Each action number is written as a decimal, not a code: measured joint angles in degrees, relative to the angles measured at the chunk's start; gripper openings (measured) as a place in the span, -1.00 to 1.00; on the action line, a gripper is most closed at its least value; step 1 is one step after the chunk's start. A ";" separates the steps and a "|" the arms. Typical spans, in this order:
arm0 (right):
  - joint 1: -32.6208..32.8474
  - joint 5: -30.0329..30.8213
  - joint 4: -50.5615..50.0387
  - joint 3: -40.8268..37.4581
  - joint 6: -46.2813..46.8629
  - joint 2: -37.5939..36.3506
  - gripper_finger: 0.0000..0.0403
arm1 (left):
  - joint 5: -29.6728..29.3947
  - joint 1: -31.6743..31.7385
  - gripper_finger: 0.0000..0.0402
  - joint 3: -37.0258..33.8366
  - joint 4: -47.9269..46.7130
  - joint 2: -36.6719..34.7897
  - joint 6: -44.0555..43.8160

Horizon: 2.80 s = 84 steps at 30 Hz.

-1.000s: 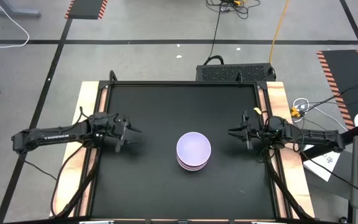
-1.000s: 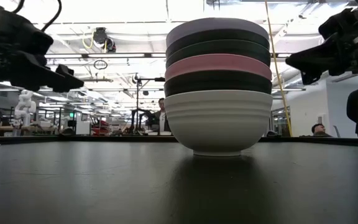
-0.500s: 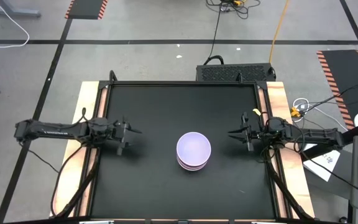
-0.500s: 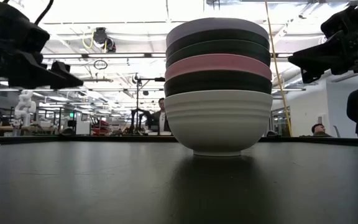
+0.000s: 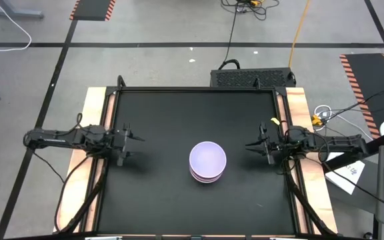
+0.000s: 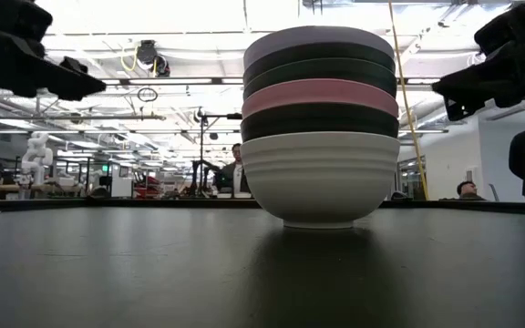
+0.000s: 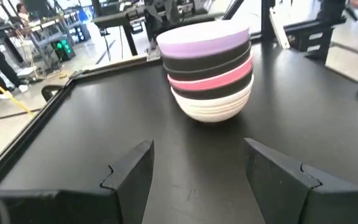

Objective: Nest bowls inside each other
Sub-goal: Return to Home Position

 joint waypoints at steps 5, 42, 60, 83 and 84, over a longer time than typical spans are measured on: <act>2.48 0.73 0.12 0.00 2.21 -1.92 -0.73 | -3.49 -3.39 0.22 -0.06 -4.44 -6.65 -2.44; 14.91 3.38 0.00 -1.17 4.21 -3.67 -1.00 | -2.08 -10.11 0.22 -8.41 13.19 -7.32 -0.93; 16.76 3.37 0.01 -2.69 3.17 -3.67 -1.00 | 1.54 -6.86 0.22 -8.48 13.28 -4.52 -2.97; 16.76 3.10 1.32 -2.73 4.00 -3.64 -1.00 | -1.27 -6.86 0.22 -8.48 13.24 -4.49 -4.50; 16.76 3.12 2.12 -2.73 3.78 -3.64 -1.00 | -1.27 -6.86 0.22 -8.48 13.33 -4.49 -4.43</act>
